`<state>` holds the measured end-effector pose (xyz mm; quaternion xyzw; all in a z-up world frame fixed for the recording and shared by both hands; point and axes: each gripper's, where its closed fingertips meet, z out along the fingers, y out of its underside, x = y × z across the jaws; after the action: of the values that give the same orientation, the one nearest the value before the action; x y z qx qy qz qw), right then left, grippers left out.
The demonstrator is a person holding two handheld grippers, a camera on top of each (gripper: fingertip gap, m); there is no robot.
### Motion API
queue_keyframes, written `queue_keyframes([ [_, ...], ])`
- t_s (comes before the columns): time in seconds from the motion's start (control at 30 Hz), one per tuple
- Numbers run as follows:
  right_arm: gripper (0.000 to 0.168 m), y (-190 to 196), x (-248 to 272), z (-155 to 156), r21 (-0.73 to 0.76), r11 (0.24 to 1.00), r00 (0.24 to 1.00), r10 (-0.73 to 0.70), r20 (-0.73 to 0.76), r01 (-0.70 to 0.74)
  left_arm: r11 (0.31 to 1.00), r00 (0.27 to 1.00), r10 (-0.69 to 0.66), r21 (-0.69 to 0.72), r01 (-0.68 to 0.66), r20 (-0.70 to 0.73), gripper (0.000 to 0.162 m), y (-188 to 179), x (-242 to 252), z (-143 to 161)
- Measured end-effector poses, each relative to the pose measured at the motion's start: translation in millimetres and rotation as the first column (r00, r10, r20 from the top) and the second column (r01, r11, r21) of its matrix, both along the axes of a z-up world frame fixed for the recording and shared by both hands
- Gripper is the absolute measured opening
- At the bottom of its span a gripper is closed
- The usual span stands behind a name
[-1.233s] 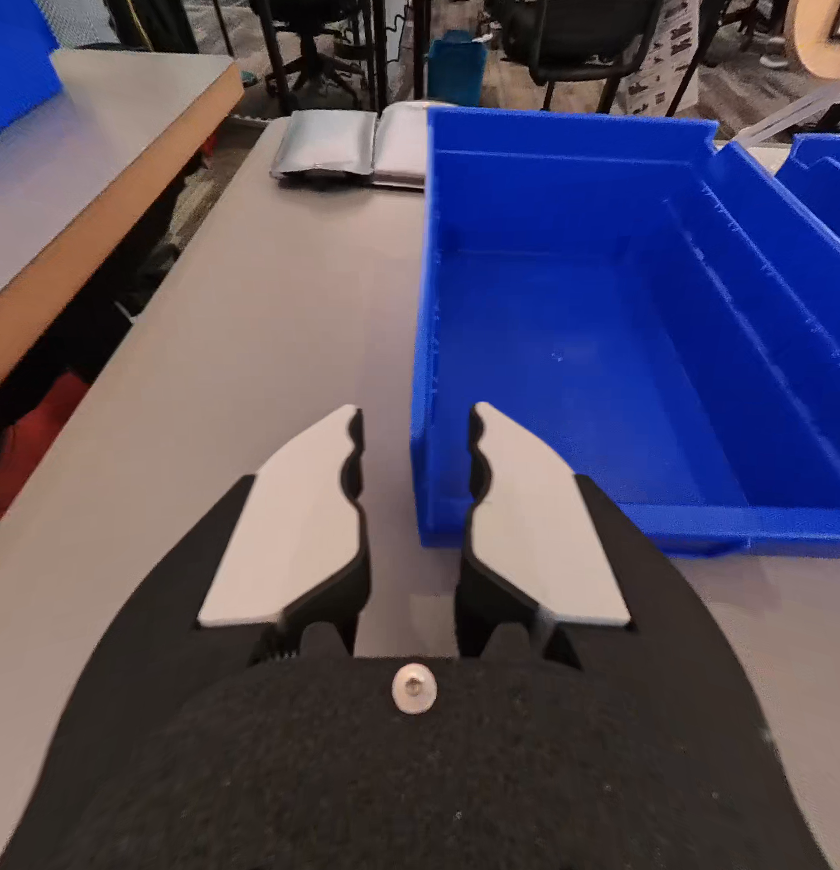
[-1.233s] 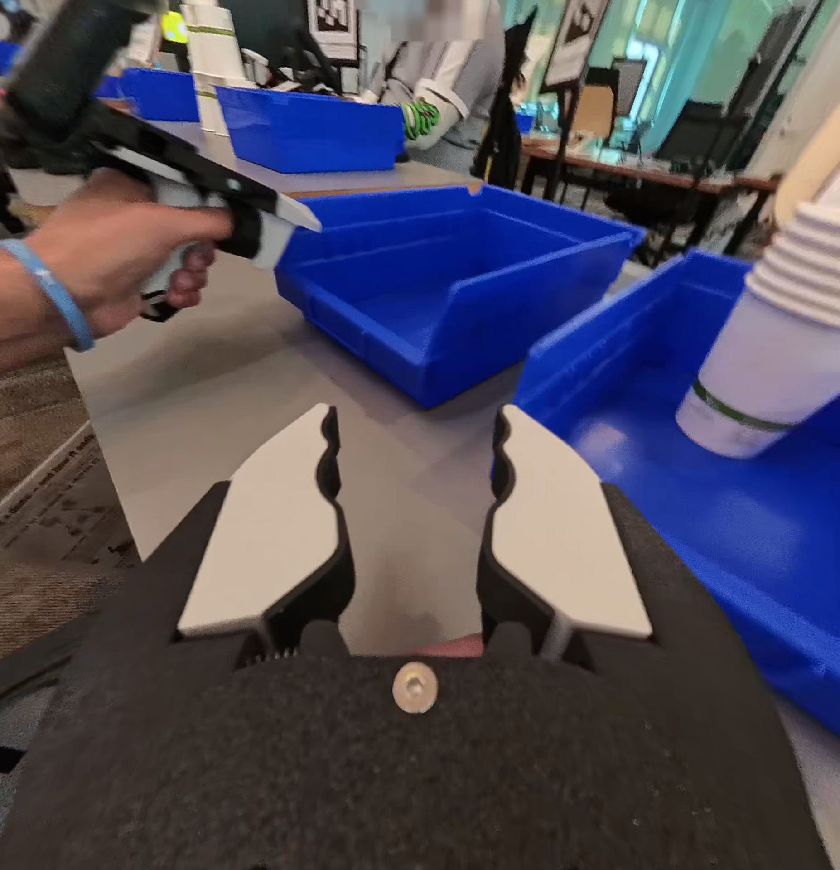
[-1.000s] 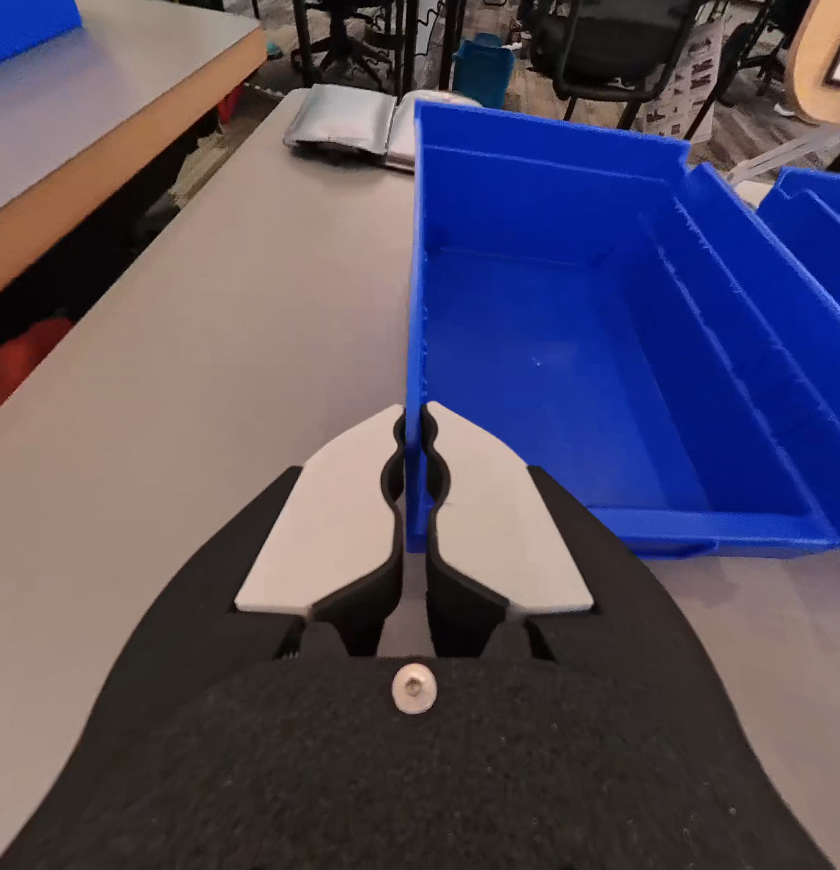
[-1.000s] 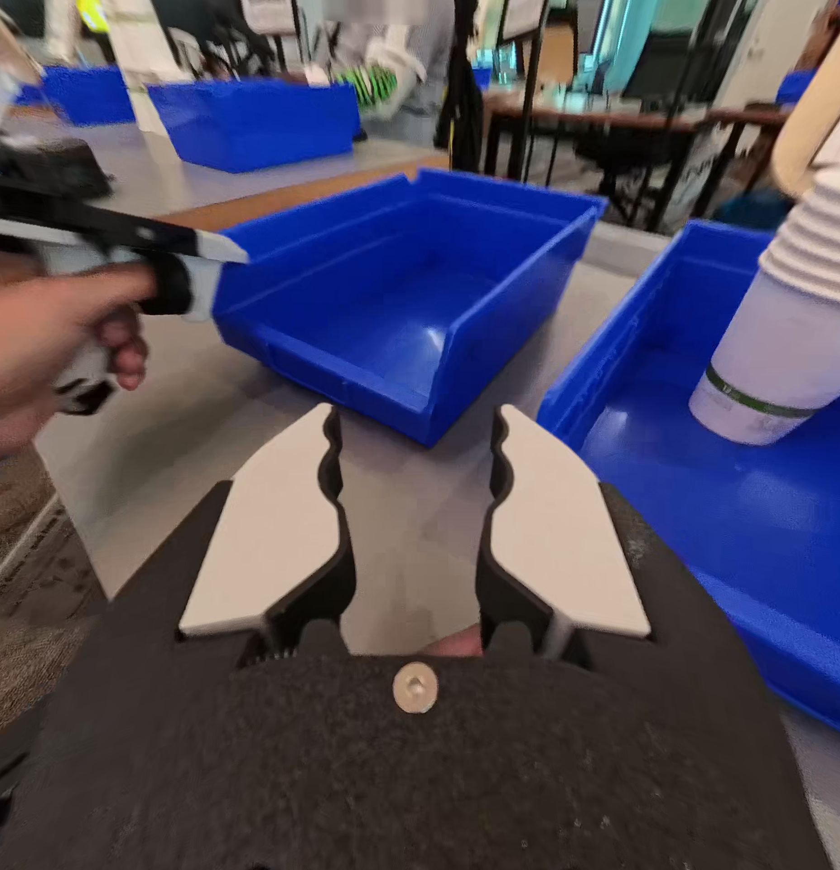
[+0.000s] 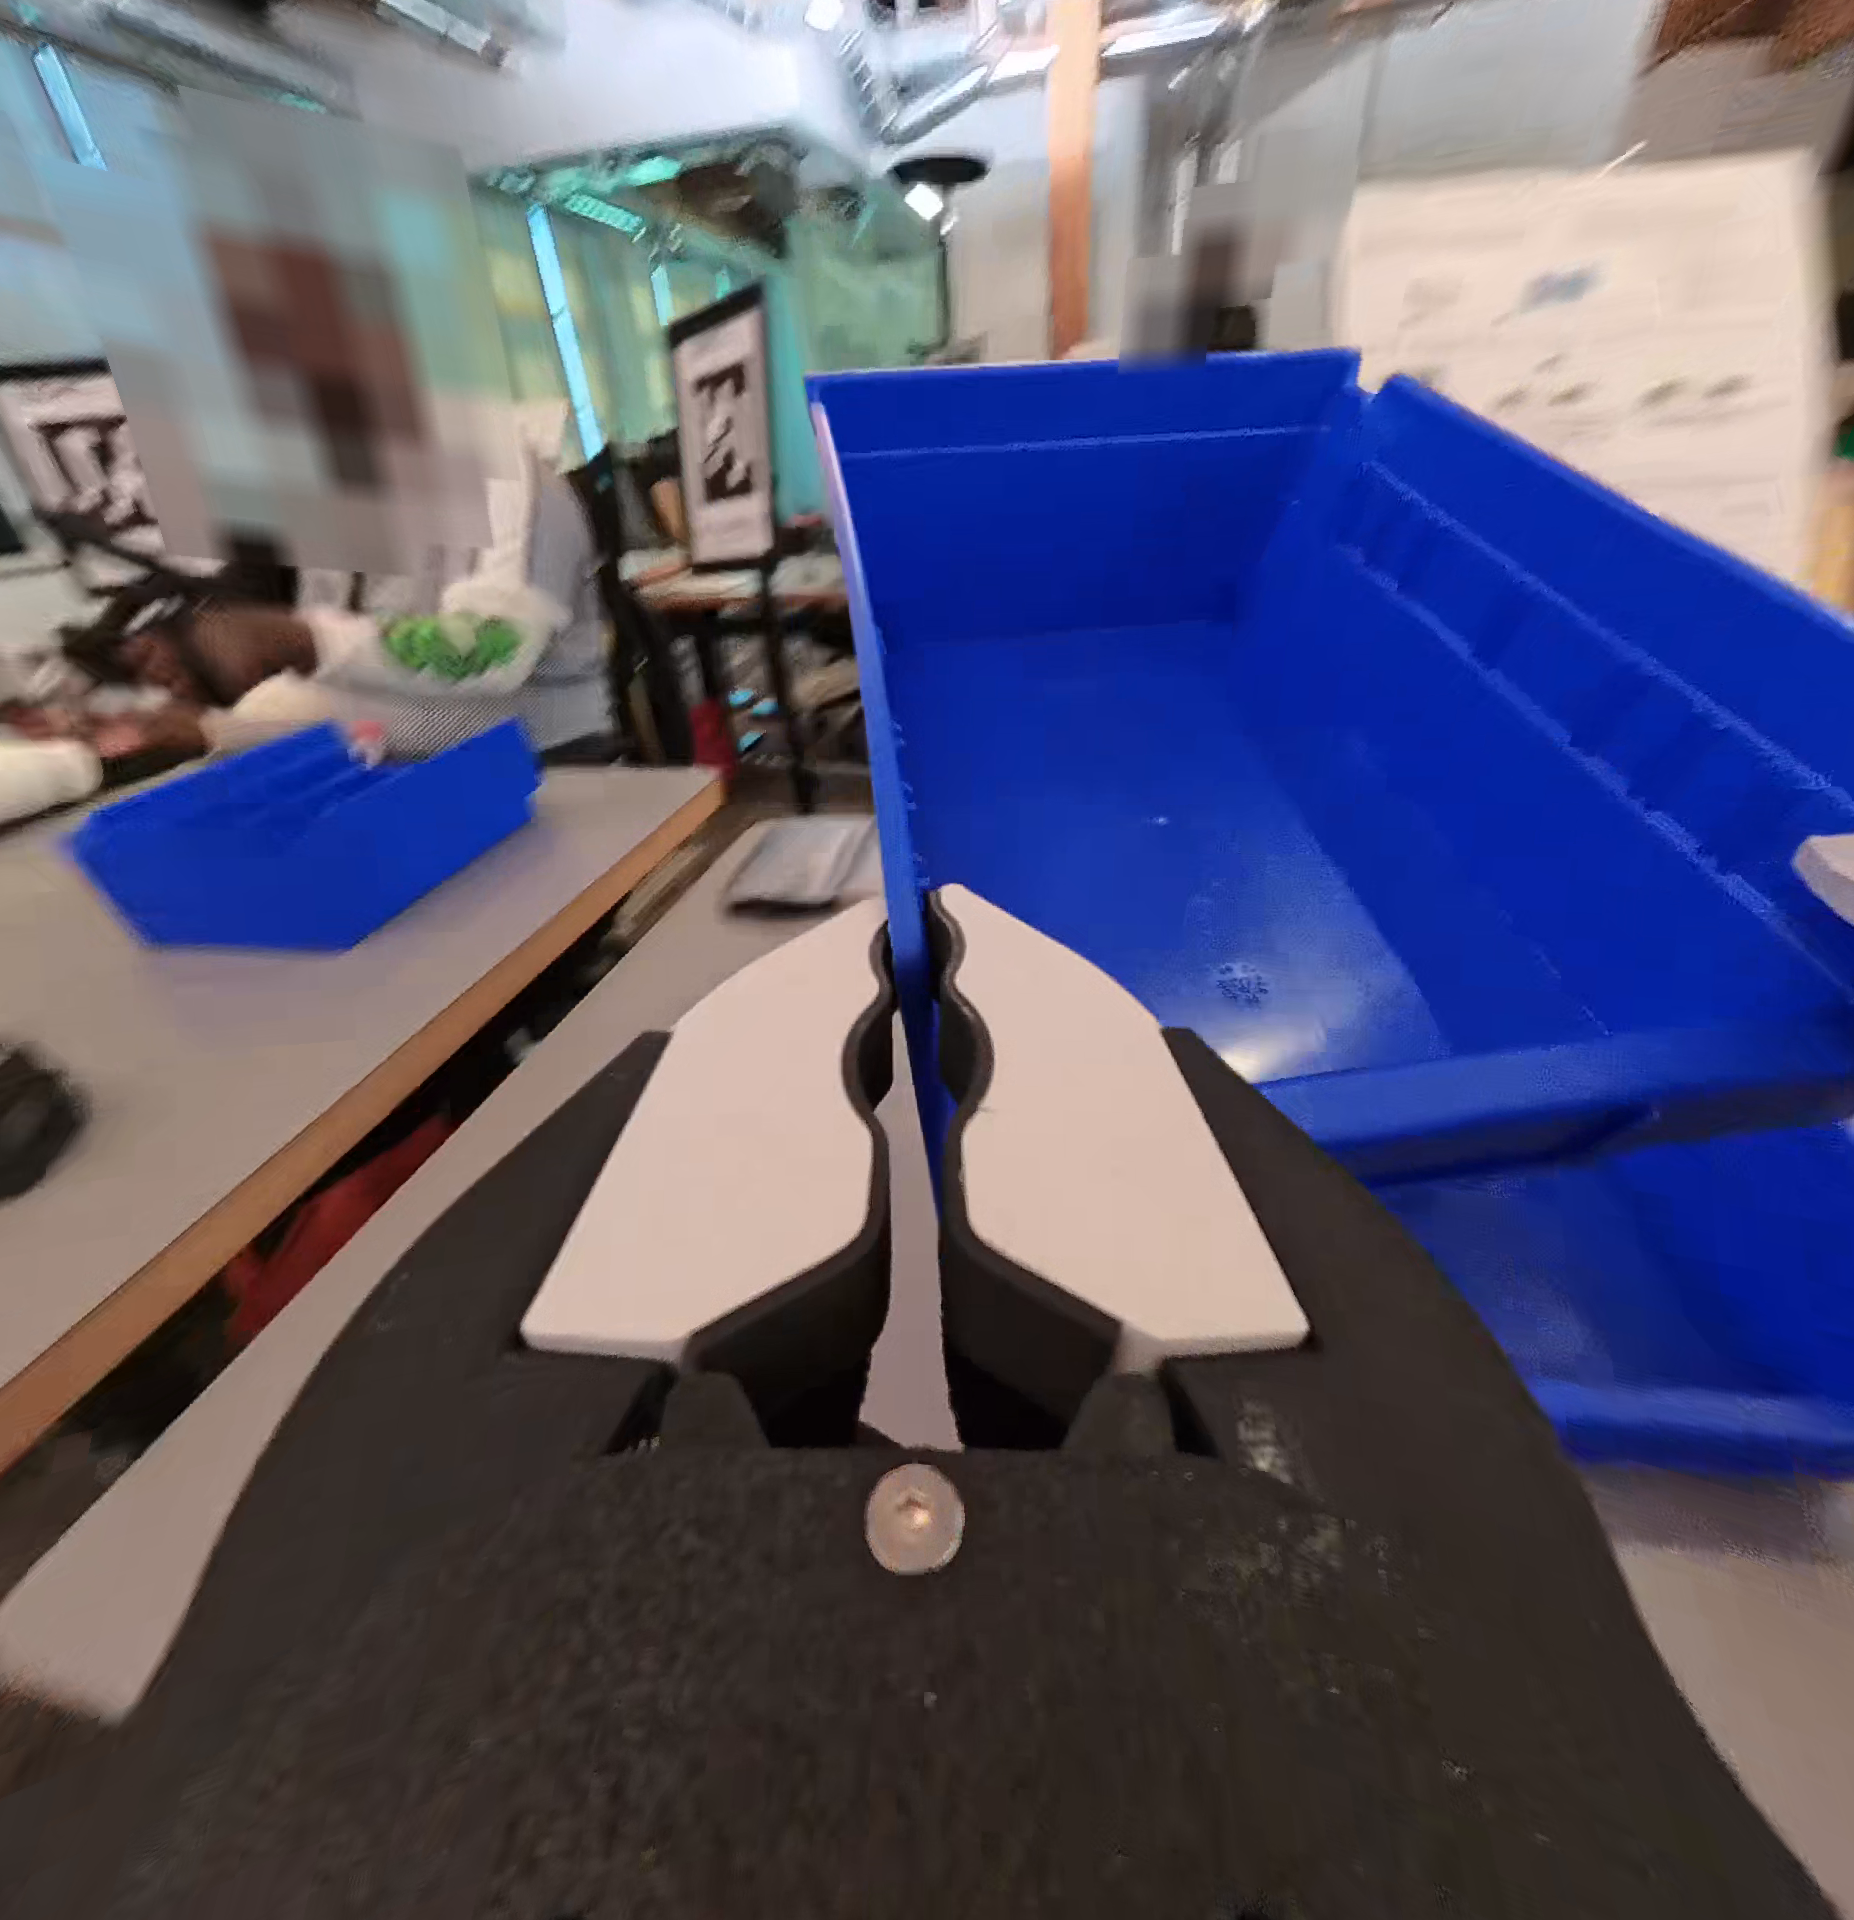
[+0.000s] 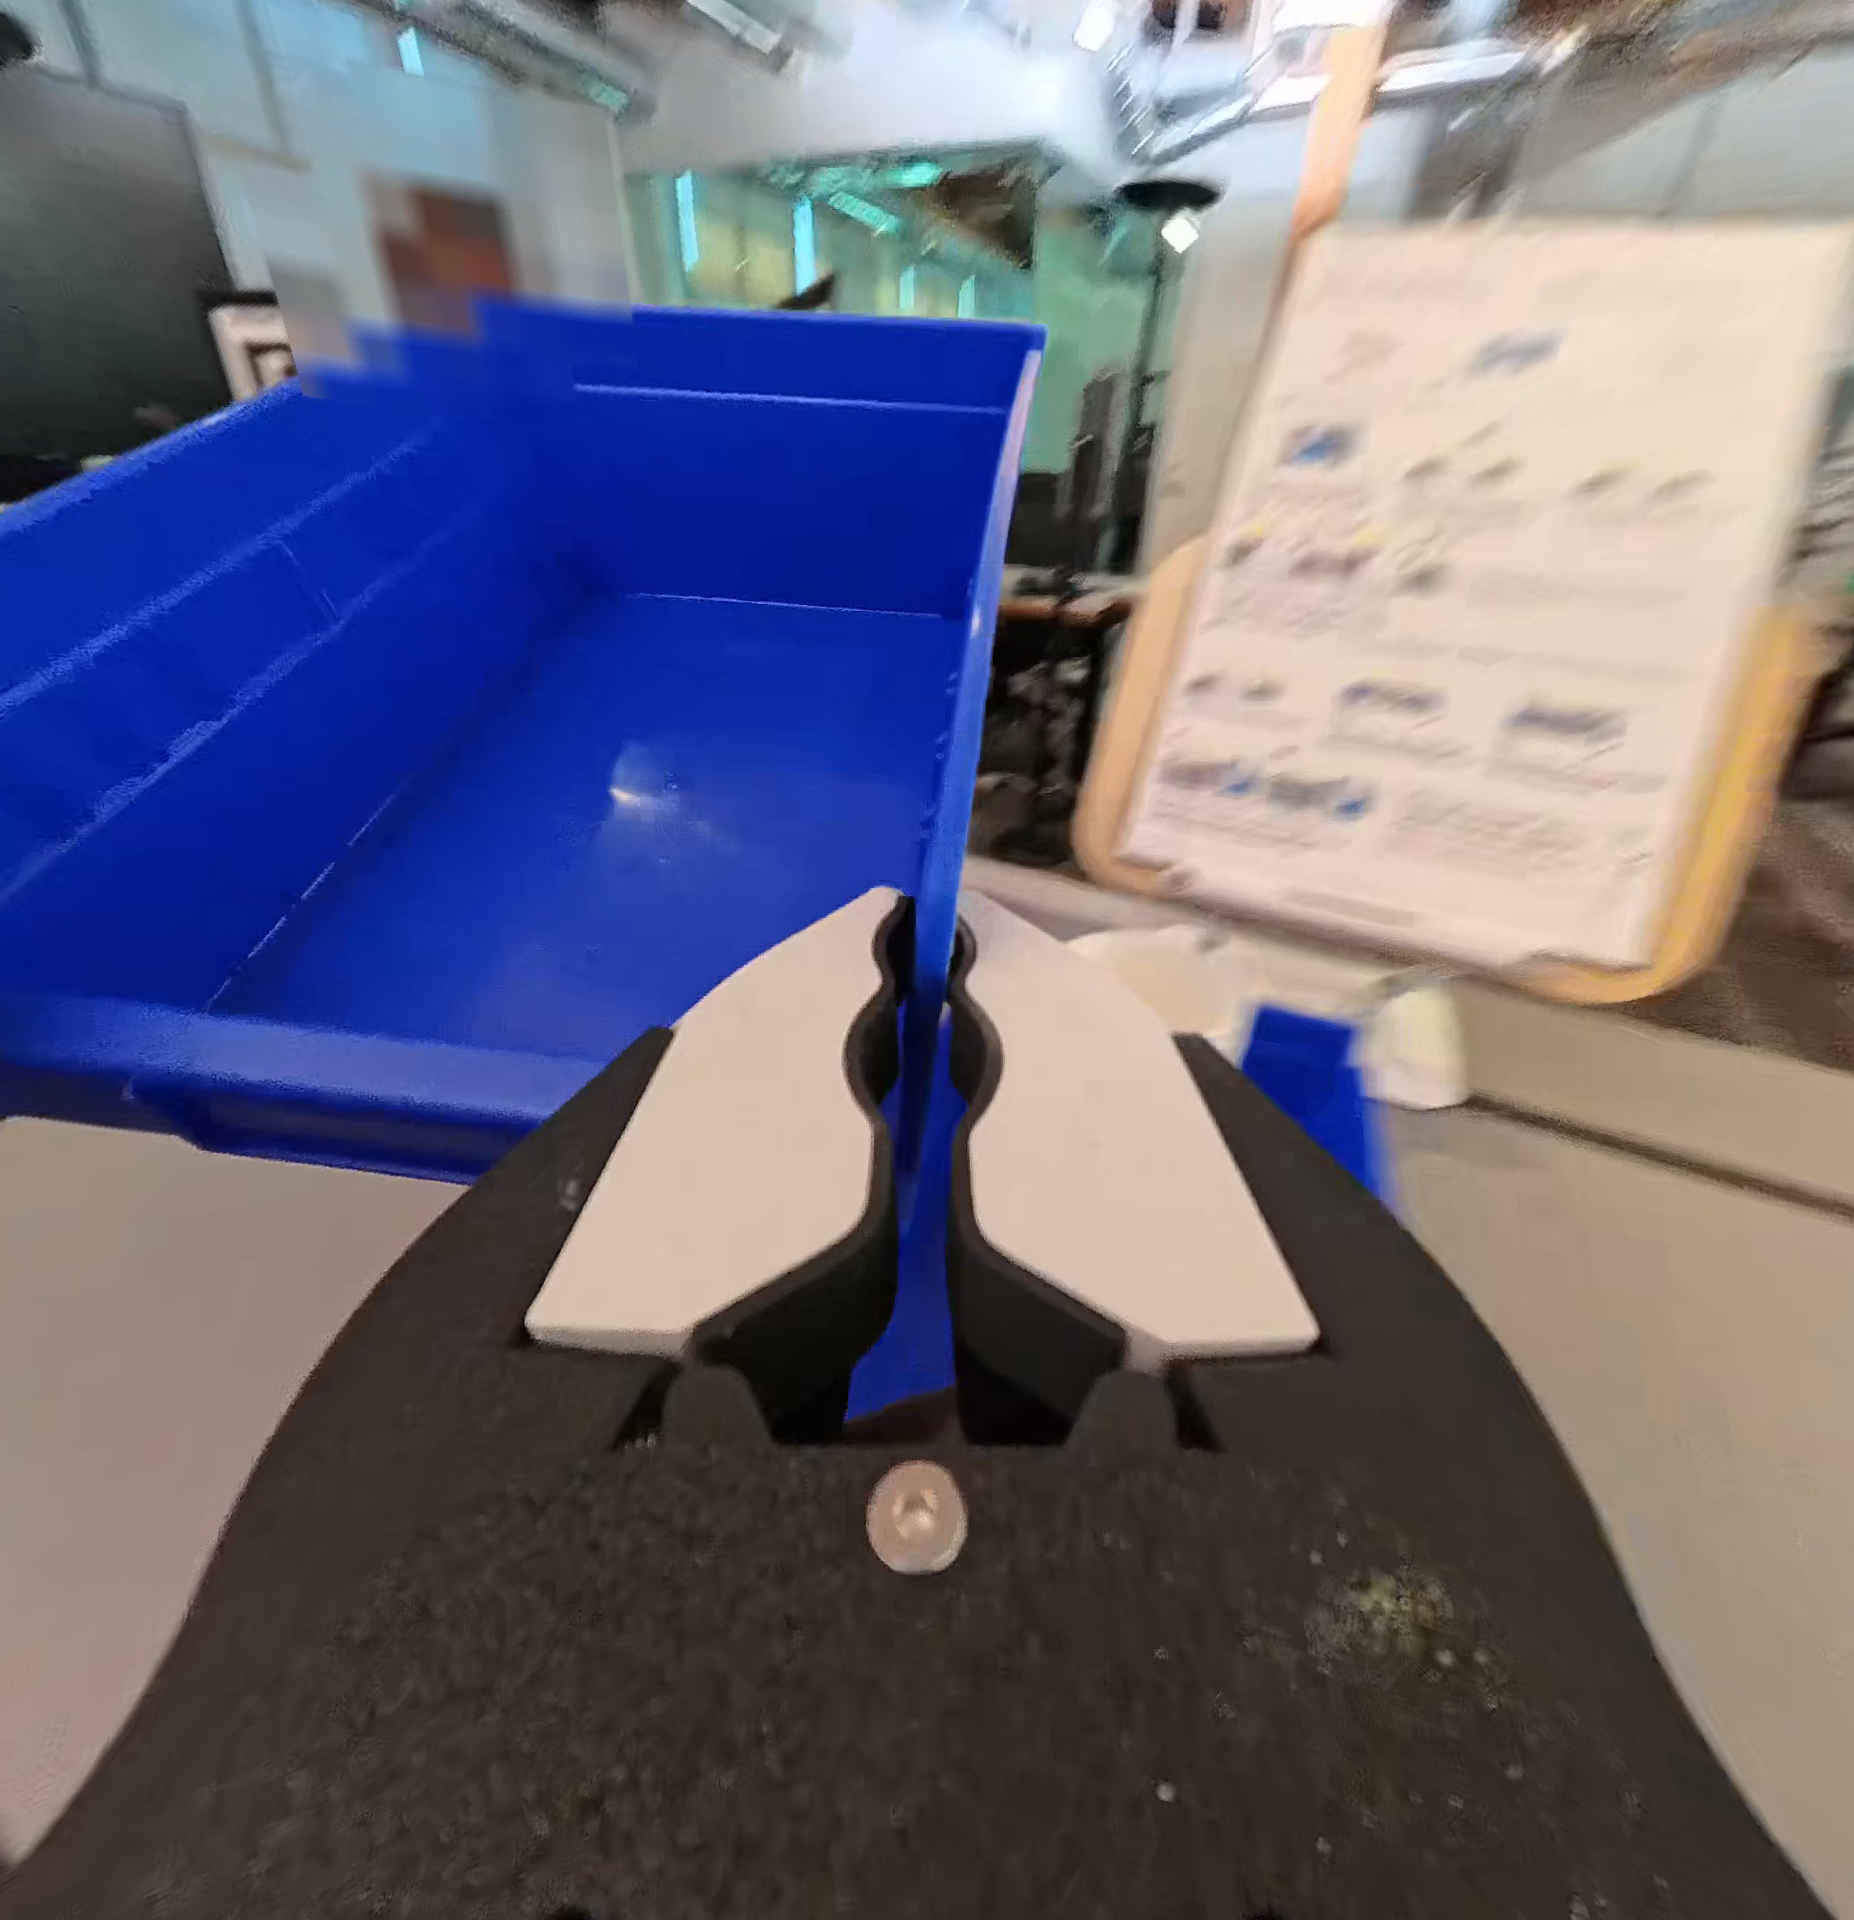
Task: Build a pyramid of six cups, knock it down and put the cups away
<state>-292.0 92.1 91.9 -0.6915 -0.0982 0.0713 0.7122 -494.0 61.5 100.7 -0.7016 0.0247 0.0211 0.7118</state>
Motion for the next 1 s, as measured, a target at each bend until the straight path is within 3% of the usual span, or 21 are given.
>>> queue_keyframes([
  [0.1,0.003,-12,102,43,0.064,0.986,0.987,-0.158,0.04,0.156,0.987,0.988,-0.152,0.047,0.152,0.001,0.002,21,96,34],
  [0.2,0.004,-25,213,51,0.041,0.951,0.948,-0.309,0.074,0.307,0.95,0.95,-0.311,0.031,0.31,0.018,0.002,37,209,38],
  [0.33,0.003,-39,345,9,-0.061,0.905,0.906,-0.415,0.085,0.421,0.905,0.906,-0.423,-0.031,0.423,0.018,0.002,43,348,3],
  [0.47,0.003,-39,436,-68,-0.184,0.883,0.902,-0.427,0.068,0.432,0.885,0.893,-0.449,-0.13,0.448,0.022,0.002,45,445,-68],
  [0.6,0.003,-22,480,-146,-0.299,0.895,0.936,-0.352,-0.02,0.33,0.875,0.893,-0.449,-0.199,0.442,0.01,0.003,49,492,-129],
  [0.7,0.003,-13,500,-190,-0.381,0.86,0.932,-0.364,0.005,0.338,0.855,0.889,-0.457,-0.283,0.435,-0.016,0.004,57,512,-169],
  [0.83,0.003,-15,519,-214,-0.401,0.832,0.915,-0.403,0.035,0.382,0.816,0.878,-0.478,-0.36,0.452,0.018,0.004,58,529,-211],
  [0.97,0.002,-21,523,-220,-0.452,0.818,0.907,-0.418,-0.041,0.356,0.8,0.864,-0.503,-0.368,0.473,0.019,0.008,50,537,-214],
  [1.0,0.003,-22,523,-219,-0.452,0.817,0.908,-0.417,-0.036,0.357,0.777,0.849,-0.527,-0.382,0.501,0.041,0.016,47,540,-215],
])
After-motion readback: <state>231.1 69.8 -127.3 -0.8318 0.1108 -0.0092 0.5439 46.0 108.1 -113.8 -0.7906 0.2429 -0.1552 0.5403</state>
